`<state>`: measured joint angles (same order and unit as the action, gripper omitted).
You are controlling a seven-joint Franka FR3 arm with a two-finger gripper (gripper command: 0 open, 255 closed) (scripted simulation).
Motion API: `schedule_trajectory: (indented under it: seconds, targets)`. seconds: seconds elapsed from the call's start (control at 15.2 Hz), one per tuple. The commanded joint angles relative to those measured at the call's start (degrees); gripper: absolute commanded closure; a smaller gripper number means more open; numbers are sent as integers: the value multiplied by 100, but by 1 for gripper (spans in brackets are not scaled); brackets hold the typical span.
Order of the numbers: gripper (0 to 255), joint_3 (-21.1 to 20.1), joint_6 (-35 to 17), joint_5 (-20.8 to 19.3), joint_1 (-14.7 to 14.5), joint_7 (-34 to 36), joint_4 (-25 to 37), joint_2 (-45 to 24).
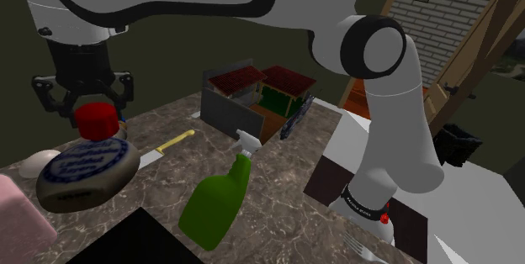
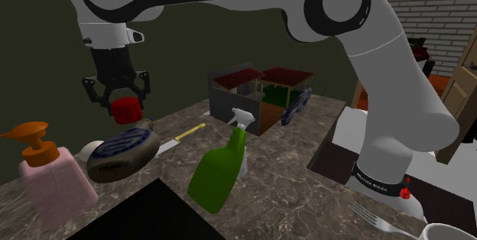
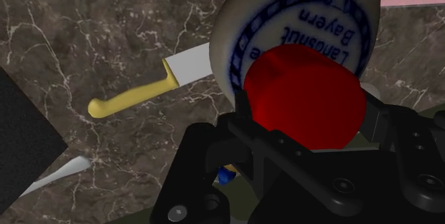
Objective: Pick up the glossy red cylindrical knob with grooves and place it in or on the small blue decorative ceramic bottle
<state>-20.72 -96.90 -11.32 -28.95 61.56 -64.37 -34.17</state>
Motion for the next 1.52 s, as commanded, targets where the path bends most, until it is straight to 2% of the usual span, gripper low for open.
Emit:
schedule_trajectory:
  seconds: [0.0, 0.4, 0.46, 0.79, 1.06, 1.45]
  targets:
    - [255, 0, -35, 0, 4, 3, -35, 5]
    - [255, 0, -35, 0, 4, 3, -35, 5]
    - [0, 0, -35, 0, 4, 3, -35, 5]
    - [0, 0, -34, 0, 4, 3, -34, 5]
    - [0, 18, 858, -51, -185, -50, 1109, -230]
    - [0, 19, 859, -50, -186, -50, 1110, -230]
